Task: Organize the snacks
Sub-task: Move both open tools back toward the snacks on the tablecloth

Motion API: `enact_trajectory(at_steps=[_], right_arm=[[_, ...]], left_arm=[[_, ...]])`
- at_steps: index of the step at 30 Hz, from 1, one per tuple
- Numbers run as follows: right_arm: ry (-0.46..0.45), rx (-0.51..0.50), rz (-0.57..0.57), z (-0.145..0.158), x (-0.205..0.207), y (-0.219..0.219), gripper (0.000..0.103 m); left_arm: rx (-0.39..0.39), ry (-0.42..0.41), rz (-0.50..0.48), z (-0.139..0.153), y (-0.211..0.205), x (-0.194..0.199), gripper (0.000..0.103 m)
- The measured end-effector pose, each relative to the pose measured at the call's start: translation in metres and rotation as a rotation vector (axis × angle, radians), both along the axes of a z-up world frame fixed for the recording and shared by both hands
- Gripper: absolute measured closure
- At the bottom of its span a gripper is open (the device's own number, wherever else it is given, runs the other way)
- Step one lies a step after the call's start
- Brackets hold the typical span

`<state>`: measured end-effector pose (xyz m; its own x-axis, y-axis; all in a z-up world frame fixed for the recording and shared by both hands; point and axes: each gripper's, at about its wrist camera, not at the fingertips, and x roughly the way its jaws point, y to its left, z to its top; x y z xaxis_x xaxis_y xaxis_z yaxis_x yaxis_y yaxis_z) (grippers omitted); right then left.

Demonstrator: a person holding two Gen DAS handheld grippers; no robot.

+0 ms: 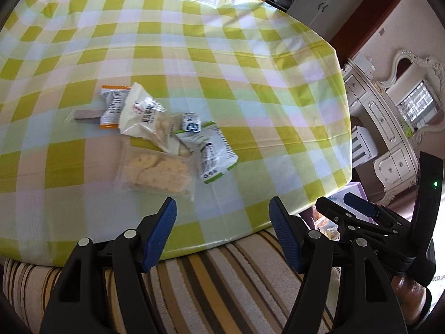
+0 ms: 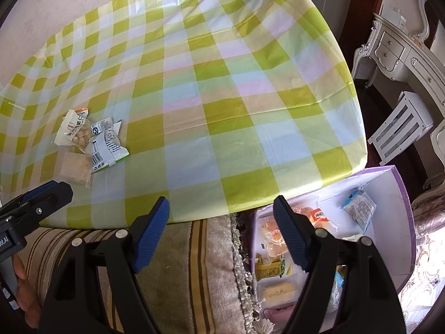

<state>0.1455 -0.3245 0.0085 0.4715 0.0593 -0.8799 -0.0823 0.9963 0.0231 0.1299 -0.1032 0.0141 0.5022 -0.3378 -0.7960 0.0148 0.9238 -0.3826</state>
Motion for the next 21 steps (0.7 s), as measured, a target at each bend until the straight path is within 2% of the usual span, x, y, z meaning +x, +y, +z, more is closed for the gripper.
enact_trajectory(at_steps=[9,21], right_arm=[[0.025,0.031,0.084,-0.007,0.013,0.03,0.026],[0.032,0.086,0.217,-0.013,0.038,0.088,0.026]], left_arm=[[-0.05,0.033,0.143,-0.01,0.058,-0.005,0.036],[-0.068,0.053,0.226,-0.018,0.089,-0.004,0.036]])
